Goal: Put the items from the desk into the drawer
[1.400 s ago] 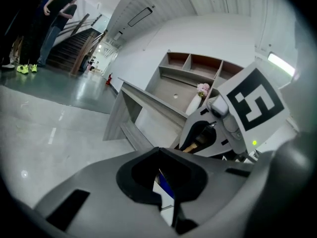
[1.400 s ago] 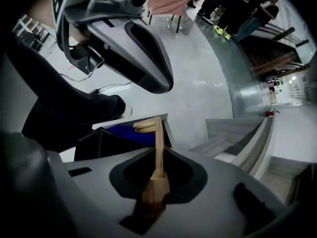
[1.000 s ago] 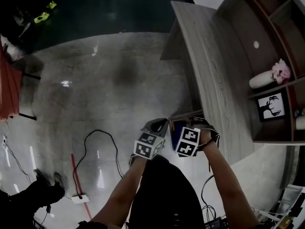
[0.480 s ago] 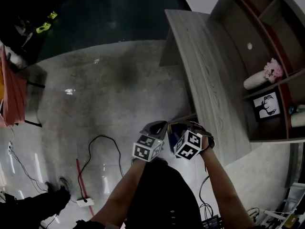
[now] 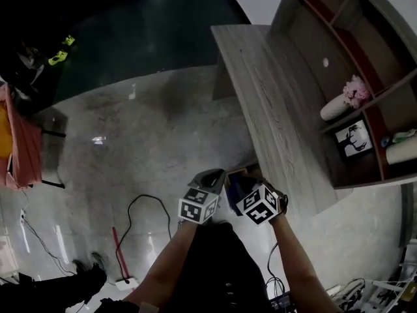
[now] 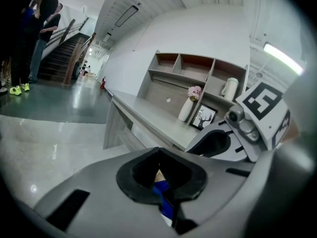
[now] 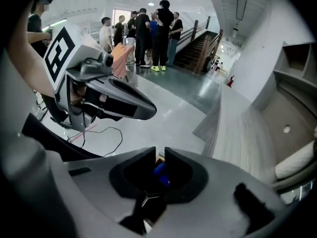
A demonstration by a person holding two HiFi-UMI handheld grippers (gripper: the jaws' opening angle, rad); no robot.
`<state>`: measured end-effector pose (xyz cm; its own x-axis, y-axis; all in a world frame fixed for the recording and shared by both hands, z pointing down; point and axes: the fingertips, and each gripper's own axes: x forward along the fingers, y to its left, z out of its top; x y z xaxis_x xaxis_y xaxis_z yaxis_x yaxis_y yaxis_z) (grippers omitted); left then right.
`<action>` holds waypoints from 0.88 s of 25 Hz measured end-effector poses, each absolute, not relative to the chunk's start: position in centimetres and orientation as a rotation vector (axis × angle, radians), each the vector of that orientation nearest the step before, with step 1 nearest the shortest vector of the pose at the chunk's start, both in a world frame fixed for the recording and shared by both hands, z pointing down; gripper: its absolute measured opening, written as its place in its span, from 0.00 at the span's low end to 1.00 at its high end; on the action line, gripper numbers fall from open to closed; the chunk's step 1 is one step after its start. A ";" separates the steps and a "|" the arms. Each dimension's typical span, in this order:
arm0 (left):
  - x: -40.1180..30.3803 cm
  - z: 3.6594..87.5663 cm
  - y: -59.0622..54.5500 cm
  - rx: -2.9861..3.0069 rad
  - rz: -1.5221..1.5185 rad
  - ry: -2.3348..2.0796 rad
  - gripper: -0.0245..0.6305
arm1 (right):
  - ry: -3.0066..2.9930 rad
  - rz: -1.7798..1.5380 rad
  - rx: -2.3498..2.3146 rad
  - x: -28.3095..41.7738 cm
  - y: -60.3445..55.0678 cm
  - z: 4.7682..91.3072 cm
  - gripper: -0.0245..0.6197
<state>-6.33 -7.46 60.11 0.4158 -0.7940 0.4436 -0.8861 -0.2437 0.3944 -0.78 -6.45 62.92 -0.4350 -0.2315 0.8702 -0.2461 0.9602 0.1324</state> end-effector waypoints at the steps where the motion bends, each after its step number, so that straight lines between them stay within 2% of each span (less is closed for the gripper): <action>1: -6.1 59.6 -7.6 2.088 0.202 -1.416 0.05 | -2.051 0.026 0.361 -0.5 -6.5 62.5 0.13; 13: -3.7 52.2 -8.4 2.209 0.176 -1.383 0.05 | -2.323 0.185 0.852 2.0 -9.7 52.5 0.06; 22: 2.0 44.5 -9.5 2.459 0.120 -1.194 0.05 | -2.536 0.310 1.200 5.1 -10.7 43.7 0.05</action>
